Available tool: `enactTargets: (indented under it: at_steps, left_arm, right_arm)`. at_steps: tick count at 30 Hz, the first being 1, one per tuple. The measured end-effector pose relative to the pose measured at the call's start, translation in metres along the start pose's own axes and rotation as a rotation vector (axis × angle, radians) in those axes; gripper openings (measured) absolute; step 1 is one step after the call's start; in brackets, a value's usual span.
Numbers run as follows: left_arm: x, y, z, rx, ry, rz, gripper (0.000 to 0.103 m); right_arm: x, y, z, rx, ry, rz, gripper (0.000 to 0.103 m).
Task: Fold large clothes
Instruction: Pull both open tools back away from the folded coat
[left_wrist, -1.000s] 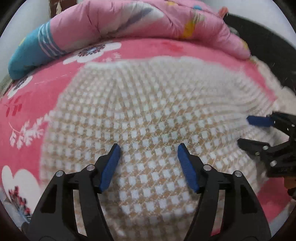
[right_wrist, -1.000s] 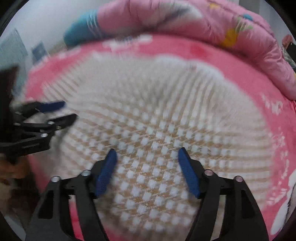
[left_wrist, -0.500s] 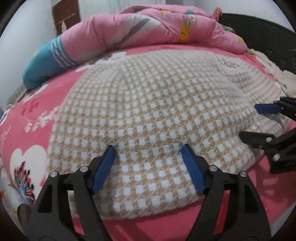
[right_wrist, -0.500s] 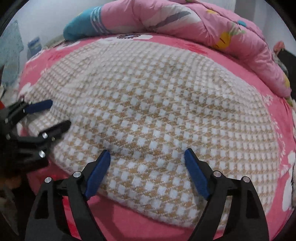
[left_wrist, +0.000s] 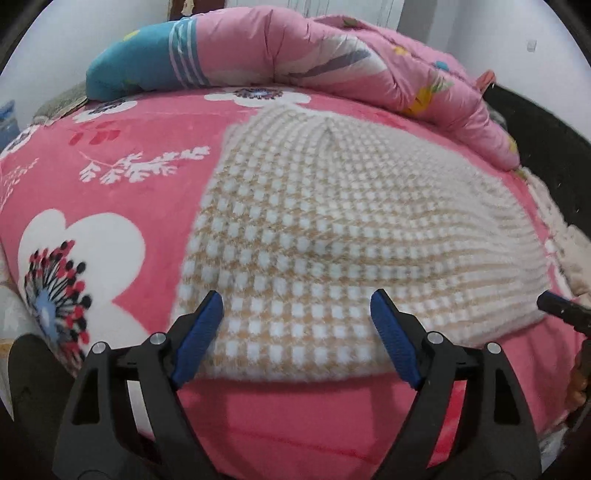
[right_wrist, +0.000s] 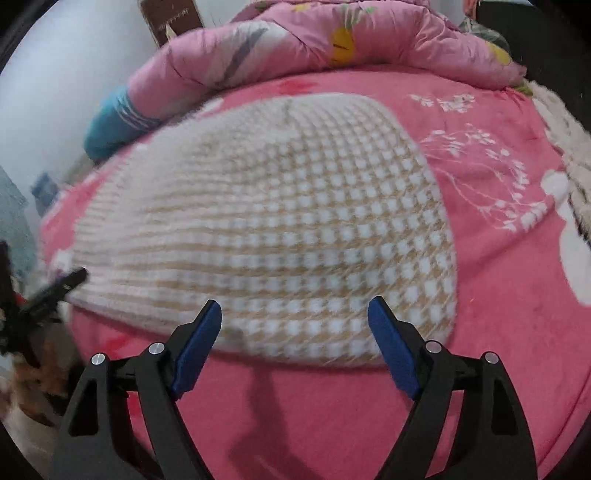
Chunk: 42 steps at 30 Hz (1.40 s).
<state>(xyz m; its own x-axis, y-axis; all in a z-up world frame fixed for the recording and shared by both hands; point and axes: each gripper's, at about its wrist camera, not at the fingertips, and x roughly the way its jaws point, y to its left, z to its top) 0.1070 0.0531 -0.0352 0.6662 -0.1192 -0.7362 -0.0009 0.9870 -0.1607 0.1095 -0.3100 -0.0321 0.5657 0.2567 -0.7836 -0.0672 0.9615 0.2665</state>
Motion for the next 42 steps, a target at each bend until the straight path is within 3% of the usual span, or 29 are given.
enactTargets:
  at_steps: [2,4,7,13,19,24,30,42]
  left_arm:
    - [-0.022,-0.007,-0.003,-0.001,-0.029,0.015,0.080]
    - [-0.035,-0.015,-0.006,0.007,-0.055,0.031,0.087]
    - [-0.068,-0.032,-0.019,0.019,-0.094,0.064,0.093]
    - [-0.099,-0.052,-0.031,0.052,-0.127,0.137,0.095]
    - [-0.106,-0.067,-0.041,0.064,-0.130,0.177,0.095]
    - [-0.105,-0.071,-0.042,0.030,-0.124,0.223,0.095]
    - [-0.091,-0.076,-0.044,0.087,-0.059,0.266,0.095]
    - [-0.078,-0.089,-0.047,0.096,0.011,0.203,0.095]
  right_arm:
    - [-0.011,0.010,-0.009,-0.021,-0.029,-0.018,0.080]
    - [-0.027,0.022,-0.023,-0.059,-0.072,-0.032,0.090]
    - [-0.045,0.045,-0.033,-0.118,-0.132,-0.072,0.095]
    - [-0.069,0.077,-0.042,-0.189,-0.238,-0.225,0.097]
    - [-0.088,0.091,-0.051,-0.212,-0.339,-0.273,0.097]
    - [-0.073,0.092,-0.053,-0.194,-0.238,-0.233,0.097]
    - [-0.061,0.097,-0.055,-0.187,-0.203,-0.203,0.097]
    - [-0.051,0.102,-0.058,-0.164,-0.138,-0.182,0.097]
